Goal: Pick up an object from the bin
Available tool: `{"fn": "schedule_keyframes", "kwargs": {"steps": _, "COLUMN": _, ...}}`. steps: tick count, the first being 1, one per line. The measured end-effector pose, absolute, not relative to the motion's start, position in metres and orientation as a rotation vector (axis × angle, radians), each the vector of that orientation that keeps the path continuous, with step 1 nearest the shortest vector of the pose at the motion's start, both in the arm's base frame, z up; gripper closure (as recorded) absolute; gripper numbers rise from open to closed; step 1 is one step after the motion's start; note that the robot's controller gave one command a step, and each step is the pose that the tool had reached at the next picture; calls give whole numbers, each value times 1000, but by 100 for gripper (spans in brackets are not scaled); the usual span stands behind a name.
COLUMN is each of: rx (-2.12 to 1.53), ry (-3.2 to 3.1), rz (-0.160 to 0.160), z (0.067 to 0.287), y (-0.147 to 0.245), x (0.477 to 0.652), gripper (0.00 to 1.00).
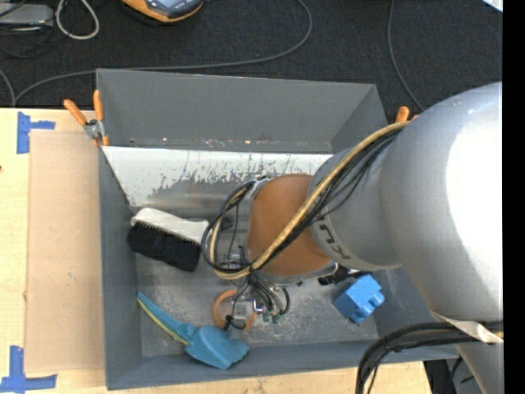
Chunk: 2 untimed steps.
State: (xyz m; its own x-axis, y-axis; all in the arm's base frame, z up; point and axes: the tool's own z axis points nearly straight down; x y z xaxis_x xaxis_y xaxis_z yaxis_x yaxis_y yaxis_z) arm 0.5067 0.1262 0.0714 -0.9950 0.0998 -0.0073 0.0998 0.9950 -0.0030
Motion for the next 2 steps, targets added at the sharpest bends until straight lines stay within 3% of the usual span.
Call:
{"fn": "schedule_keyframes", "kwargs": {"steps": 1, "rx": 11, "ry": 3130, "rz": 1, "z": 75, "y": 136, "x": 508, "gripper": 100}}
{"fn": "schedule_keyframes", "kwargs": {"steps": 2, "rx": 12, "ry": 3130, "rz": 1, "z": 76, "y": 136, "x": 508, "gripper": 100}}
